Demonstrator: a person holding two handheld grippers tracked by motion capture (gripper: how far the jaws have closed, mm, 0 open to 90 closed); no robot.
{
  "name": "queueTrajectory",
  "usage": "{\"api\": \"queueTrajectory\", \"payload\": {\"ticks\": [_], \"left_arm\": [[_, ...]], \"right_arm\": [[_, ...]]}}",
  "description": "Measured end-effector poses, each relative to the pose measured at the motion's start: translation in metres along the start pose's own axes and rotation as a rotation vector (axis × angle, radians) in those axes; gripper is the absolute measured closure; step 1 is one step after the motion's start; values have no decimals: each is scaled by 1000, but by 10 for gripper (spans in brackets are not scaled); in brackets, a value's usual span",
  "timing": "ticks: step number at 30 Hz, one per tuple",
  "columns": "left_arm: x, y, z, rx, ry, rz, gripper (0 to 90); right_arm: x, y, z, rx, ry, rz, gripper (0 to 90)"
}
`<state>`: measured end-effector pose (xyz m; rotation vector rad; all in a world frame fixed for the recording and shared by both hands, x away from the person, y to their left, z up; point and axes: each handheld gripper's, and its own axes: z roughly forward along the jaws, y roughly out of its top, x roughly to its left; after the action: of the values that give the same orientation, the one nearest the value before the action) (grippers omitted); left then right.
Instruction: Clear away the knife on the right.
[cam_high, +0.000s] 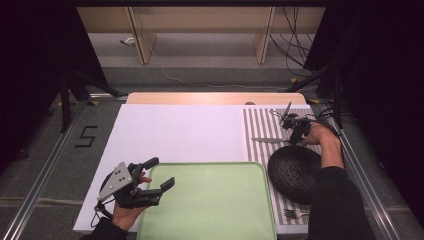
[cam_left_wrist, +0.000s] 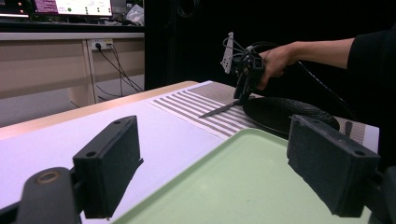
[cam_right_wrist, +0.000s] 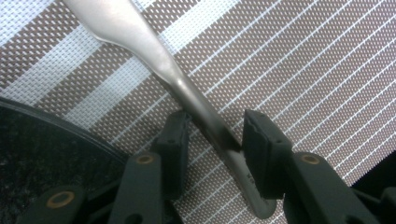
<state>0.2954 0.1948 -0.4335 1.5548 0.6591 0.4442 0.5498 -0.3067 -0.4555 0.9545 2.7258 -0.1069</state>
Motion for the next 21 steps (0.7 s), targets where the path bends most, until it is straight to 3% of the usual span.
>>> {"api": "queueTrajectory", "payload": {"ticks": [5,13,14,21], "left_arm": [[0,0,0,0,0,0,172],[0,0,1,1,-1,0,172],[0,0,1,1,-1,0,172],[0,0,1,1,-2,1,173]], "right_arm": [[0,1,-1,16,38,13,726],[3,3,-1,8,30,21,738],[2,3,0,10,23,-15,738],[5,6,-1,28,8,-31,760]]}}
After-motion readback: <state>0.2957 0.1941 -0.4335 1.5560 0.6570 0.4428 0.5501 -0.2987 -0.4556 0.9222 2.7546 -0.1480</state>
